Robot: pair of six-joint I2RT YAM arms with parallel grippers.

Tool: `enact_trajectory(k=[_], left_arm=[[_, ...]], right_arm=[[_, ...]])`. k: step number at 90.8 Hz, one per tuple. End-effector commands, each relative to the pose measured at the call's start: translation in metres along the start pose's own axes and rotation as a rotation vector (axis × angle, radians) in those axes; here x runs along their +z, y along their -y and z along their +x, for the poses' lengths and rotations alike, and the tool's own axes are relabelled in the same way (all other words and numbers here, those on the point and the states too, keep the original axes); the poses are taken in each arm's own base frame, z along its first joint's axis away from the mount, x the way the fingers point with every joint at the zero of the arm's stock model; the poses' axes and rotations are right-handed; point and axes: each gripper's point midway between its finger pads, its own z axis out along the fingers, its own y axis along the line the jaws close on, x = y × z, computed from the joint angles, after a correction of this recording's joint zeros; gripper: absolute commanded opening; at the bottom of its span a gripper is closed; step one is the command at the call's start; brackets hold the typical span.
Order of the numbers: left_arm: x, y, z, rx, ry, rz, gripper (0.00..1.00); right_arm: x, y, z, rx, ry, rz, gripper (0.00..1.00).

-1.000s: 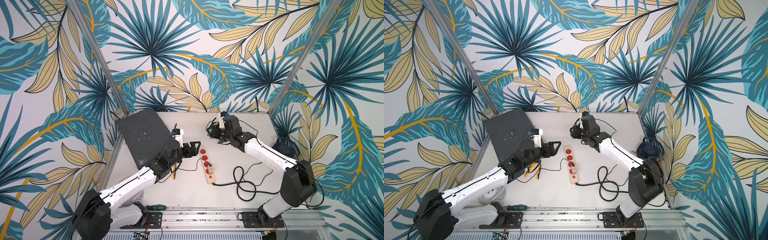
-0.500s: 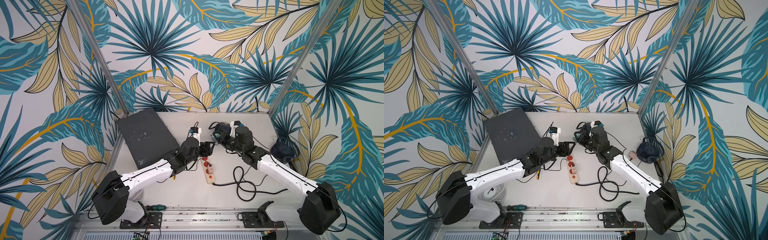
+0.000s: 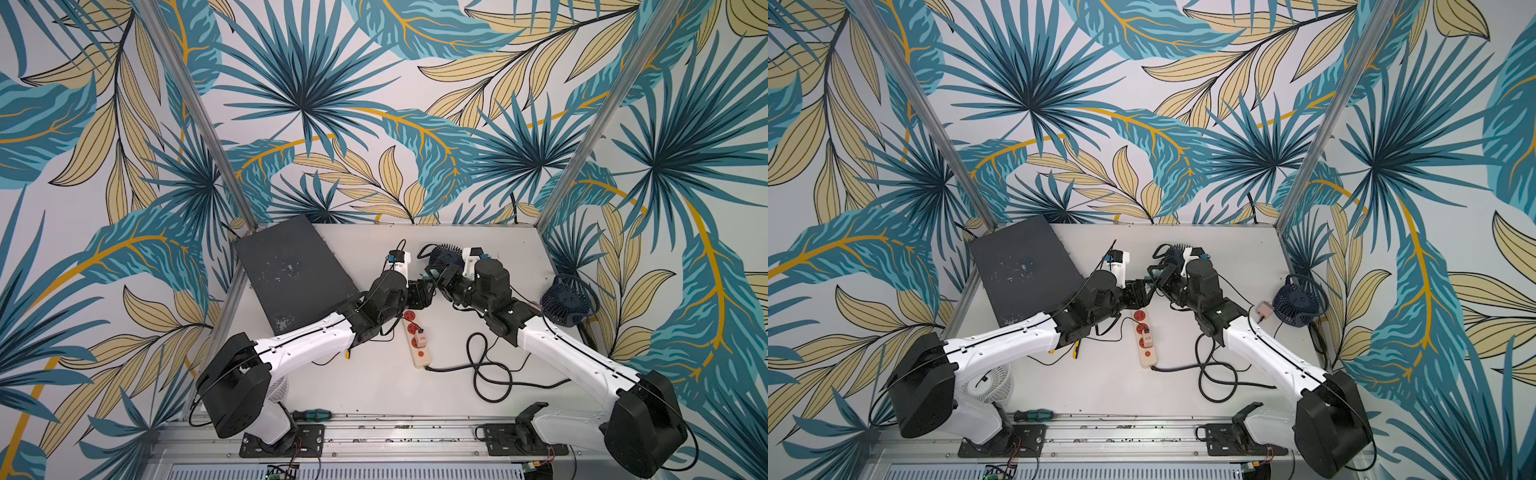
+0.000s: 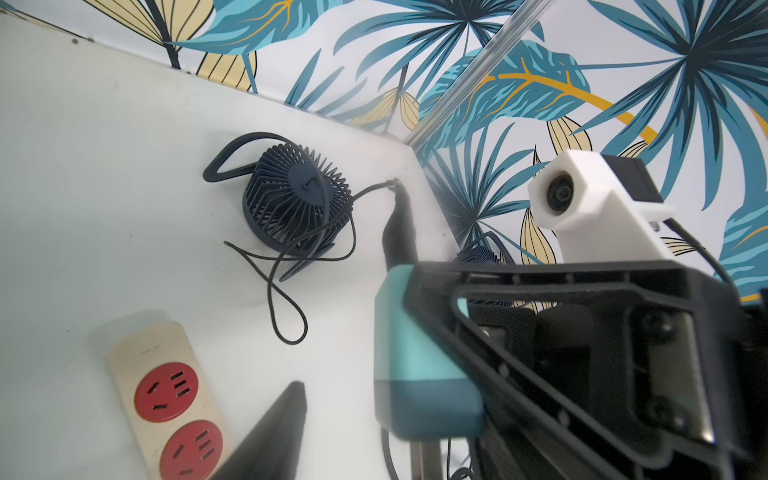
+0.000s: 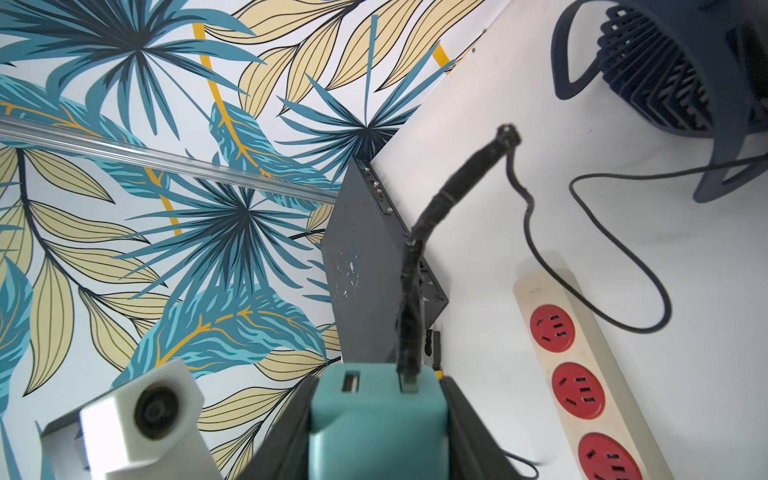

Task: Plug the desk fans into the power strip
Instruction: Pick up the plug from the center of the board.

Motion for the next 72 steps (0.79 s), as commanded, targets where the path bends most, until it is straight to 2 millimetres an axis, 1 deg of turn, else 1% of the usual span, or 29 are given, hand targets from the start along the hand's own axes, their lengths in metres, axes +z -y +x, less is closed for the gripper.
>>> enact_trajectory(k=[1, 6, 14, 24, 32, 33, 35, 36, 41, 44, 47, 49, 52, 61, 66, 72], left_arm=[[0.004, 0.021, -0.018, 0.027, 0.053, 0.056, 0.59], [0.006, 0.022, -0.021, 0.040, 0.061, 0.055, 0.54], [0.009, 0.025, -0.025, 0.059, 0.070, 0.055, 0.49], [0.010, 0.023, -0.024, 0.066, 0.072, 0.048, 0.36], [0.009, 0.019, -0.022, 0.063, 0.069, 0.037, 0.24], [0.008, 0.020, -0.022, 0.061, 0.071, 0.036, 0.21], [0.007, 0.017, -0.021, 0.060, 0.070, 0.029, 0.20], [0.006, 0.017, -0.022, 0.058, 0.074, 0.028, 0.17], [0.002, 0.013, -0.021, 0.052, 0.078, 0.015, 0.11], [0.000, 0.010, -0.019, 0.051, 0.074, 0.009, 0.08], [-0.003, 0.009, -0.017, 0.056, 0.065, 0.008, 0.04], [-0.005, 0.009, -0.015, 0.062, 0.055, 0.010, 0.03], [-0.008, 0.009, -0.013, 0.074, 0.033, 0.013, 0.00], [-0.022, 0.005, -0.005, 0.088, -0.032, 0.017, 0.00], [-0.030, 0.001, -0.002, 0.073, -0.072, 0.036, 0.00], [-0.041, -0.003, 0.003, 0.047, -0.131, 0.075, 0.00]], right_arm=[[-0.006, -0.015, 0.006, 0.036, -0.019, -0.087, 0.35], [-0.008, -0.019, 0.005, 0.047, -0.017, -0.113, 0.34], [-0.009, -0.017, 0.009, 0.061, -0.032, -0.116, 0.34], [-0.012, -0.010, 0.014, 0.079, -0.043, -0.110, 0.35], [-0.015, 0.000, 0.017, 0.084, -0.034, -0.096, 0.35], [-0.015, 0.001, 0.017, 0.083, -0.032, -0.094, 0.35], [-0.016, 0.003, 0.017, 0.080, -0.029, -0.091, 0.37], [-0.017, 0.004, 0.018, 0.078, -0.029, -0.089, 0.38], [-0.019, 0.009, 0.019, 0.058, -0.025, -0.077, 0.47], [-0.020, 0.013, 0.020, 0.040, -0.025, -0.063, 0.56], [-0.022, 0.014, 0.019, 0.015, -0.021, -0.055, 0.69], [-0.024, 0.021, 0.020, 0.000, -0.029, -0.024, 0.77], [-0.026, 0.028, 0.020, -0.037, -0.032, 0.010, 0.84], [-0.039, 0.039, 0.016, -0.142, -0.034, 0.066, 0.95], [-0.046, 0.038, 0.017, -0.211, -0.053, 0.054, 0.99], [-0.054, 0.031, 0.021, -0.301, -0.102, 0.010, 1.00]])
